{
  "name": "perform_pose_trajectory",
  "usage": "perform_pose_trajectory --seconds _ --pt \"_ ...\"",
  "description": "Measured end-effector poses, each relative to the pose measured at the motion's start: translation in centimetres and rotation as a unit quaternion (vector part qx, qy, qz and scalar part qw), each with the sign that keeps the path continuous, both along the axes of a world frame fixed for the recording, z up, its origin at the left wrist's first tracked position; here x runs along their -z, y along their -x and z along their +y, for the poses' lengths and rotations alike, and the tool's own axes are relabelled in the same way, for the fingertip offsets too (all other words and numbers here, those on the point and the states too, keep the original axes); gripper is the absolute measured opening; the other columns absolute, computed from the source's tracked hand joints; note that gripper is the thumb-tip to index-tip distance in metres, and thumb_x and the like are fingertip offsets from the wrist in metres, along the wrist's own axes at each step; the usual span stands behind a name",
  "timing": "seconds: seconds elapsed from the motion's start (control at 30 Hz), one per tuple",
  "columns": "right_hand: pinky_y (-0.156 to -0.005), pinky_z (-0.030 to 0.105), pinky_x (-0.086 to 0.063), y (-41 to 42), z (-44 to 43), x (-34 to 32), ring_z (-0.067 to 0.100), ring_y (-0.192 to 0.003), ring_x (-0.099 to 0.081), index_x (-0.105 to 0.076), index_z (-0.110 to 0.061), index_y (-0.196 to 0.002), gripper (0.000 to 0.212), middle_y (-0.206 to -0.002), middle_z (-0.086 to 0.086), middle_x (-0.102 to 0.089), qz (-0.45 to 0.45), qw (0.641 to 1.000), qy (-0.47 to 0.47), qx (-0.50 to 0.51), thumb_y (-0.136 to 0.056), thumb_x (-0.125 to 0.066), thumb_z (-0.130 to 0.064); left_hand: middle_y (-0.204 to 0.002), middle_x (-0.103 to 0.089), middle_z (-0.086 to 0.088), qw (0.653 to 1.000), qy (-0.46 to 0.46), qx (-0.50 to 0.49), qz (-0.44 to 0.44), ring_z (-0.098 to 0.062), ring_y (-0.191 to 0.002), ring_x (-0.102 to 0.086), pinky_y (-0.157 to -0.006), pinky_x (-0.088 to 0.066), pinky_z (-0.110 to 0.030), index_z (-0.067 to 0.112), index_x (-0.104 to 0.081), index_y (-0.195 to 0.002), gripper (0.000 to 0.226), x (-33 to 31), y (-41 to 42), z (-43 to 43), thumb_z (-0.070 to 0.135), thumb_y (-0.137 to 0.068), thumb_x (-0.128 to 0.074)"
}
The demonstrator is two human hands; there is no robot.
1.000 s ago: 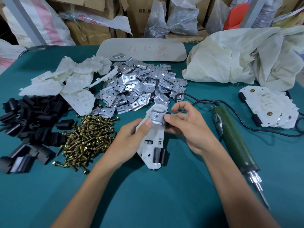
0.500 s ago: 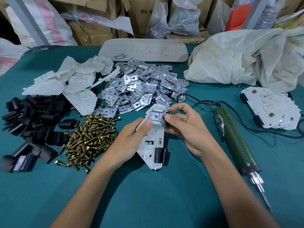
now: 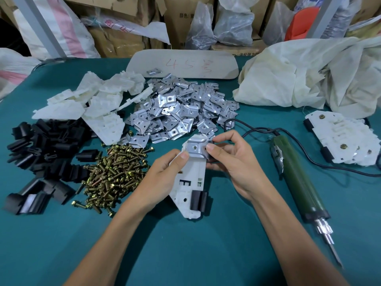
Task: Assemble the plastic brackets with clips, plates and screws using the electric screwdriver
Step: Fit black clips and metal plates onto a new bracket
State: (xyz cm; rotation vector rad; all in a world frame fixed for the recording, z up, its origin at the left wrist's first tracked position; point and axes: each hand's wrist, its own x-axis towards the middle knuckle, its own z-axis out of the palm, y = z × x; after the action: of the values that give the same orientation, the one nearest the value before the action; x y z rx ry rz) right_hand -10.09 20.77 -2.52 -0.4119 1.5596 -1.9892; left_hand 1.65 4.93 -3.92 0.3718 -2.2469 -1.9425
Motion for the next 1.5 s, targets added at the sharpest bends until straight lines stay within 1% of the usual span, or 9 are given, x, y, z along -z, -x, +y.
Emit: perform_pose_trajectory --seconds 0.13,0.37,0.6,0.87,0.97,1.13,1.37,1.43,1.5 --pt "-0.071 0.034 -0.062 -0.1 -0.1 0.3 0.024 -0.078 -0.07 -0.056 -0.014 -0.096 0.019 -0.094 0.024 -0.066 -0.004 1.0 -0.009 0.004 -0.09 -0.074 -0.011 -0.098 -0.062 -0.012 1.0 -0.019 -0.008 0.016 -0.015 -0.092 -0.06 -0.09 -0.045 -0.029 0.009 -0.06 -0.103 0.051 -0.2 0.0 0.0 0.059 -0.098 -0.048" --pt "-0.07 0.029 -0.061 -0.5 -0.4 0.2 0.024 -0.08 -0.071 -0.054 -0.014 -0.094 0.031 -0.097 0.021 -0.069 -0.04 0.999 0.028 -0.005 -0.076 -0.078 -0.022 -0.091 -0.06 -0.012 0.996 -0.073 -0.039 0.028 -0.023 -0.082 -0.055 -0.078 -0.043 -0.043 0.012 -0.065 -0.101 0.051 0.0 0.0 0.2 0.06 -0.084 -0.066" --pt "-0.071 0.03 -0.061 -0.7 -0.7 0.4 0.023 -0.083 -0.073 -0.052 -0.012 -0.095 0.014 -0.096 0.023 -0.072 -0.056 0.997 0.043 -0.015 -0.097 -0.065 -0.006 -0.092 -0.064 -0.013 0.994 -0.1 -0.037 0.019 -0.025 -0.083 -0.06 -0.08 -0.047 -0.045 0.012 -0.066 -0.104 0.063 0.3 0.1 0.0 0.069 -0.079 -0.069" --pt "-0.067 0.026 -0.06 -0.5 -0.9 0.3 0.013 -0.072 -0.073 -0.053 -0.012 -0.107 0.007 -0.087 0.005 -0.077 -0.122 0.988 0.09 -0.03 -0.101 -0.057 -0.01 -0.113 -0.07 -0.021 0.986 -0.164 -0.025 -0.001 -0.028 -0.096 -0.07 -0.085 -0.056 -0.042 0.007 -0.065 -0.118 0.047 0.5 0.2 -0.2 0.042 -0.087 -0.071" --pt "-0.068 0.026 -0.058 -0.8 -1.1 0.4 0.013 -0.073 -0.072 -0.051 -0.013 -0.105 0.008 -0.085 0.005 -0.078 -0.068 0.996 0.057 -0.004 -0.102 -0.057 -0.009 -0.105 -0.071 -0.016 0.994 -0.096 -0.06 -0.004 -0.03 -0.091 -0.07 -0.086 -0.054 -0.048 0.013 -0.066 -0.11 0.039 0.5 0.4 0.6 0.046 -0.088 -0.067" --pt "-0.081 0.06 -0.055 -1.6 -2.0 1.4 0.03 -0.081 -0.065 -0.051 -0.017 -0.103 0.013 -0.094 0.019 -0.077 0.037 0.997 -0.045 0.055 -0.101 -0.064 -0.016 -0.096 -0.071 0.006 0.996 0.052 -0.075 -0.013 -0.013 -0.087 -0.067 -0.071 -0.049 -0.016 0.025 -0.063 -0.105 0.028 0.9 0.5 0.9 0.051 -0.093 -0.062" --pt "-0.061 0.029 -0.058 -1.2 -1.8 1.1 0.023 -0.075 -0.076 -0.053 -0.014 -0.107 0.013 -0.095 0.019 -0.077 -0.01 0.999 0.008 0.043 -0.101 -0.064 -0.012 -0.107 -0.072 0.003 0.999 -0.005 -0.038 -0.006 -0.016 -0.101 -0.068 -0.09 -0.052 -0.035 0.023 -0.065 -0.113 0.043 0.4 0.5 0.7 0.061 -0.095 -0.054" --pt "-0.063 0.03 -0.059 -1.2 -1.8 1.2 0.024 -0.077 -0.075 -0.053 -0.015 -0.107 0.014 -0.097 0.02 -0.076 0.0 0.999 0.006 0.044 -0.1 -0.065 -0.013 -0.11 -0.07 -0.001 0.999 -0.006 -0.037 -0.011 -0.014 -0.101 -0.066 -0.09 -0.05 -0.028 0.023 -0.065 -0.112 0.045 0.3 0.4 0.7 0.061 -0.096 -0.049" --pt "-0.064 0.029 -0.058 -1.2 -1.8 1.3 0.023 -0.076 -0.075 -0.053 -0.016 -0.106 0.013 -0.091 0.015 -0.077 0.011 0.999 0.007 0.042 -0.1 -0.065 -0.014 -0.101 -0.071 0.017 0.999 -0.012 -0.046 -0.018 0.008 -0.091 -0.062 -0.079 -0.046 -0.007 0.04 -0.068 -0.104 0.034 0.0 0.4 0.8 0.062 -0.096 -0.043"
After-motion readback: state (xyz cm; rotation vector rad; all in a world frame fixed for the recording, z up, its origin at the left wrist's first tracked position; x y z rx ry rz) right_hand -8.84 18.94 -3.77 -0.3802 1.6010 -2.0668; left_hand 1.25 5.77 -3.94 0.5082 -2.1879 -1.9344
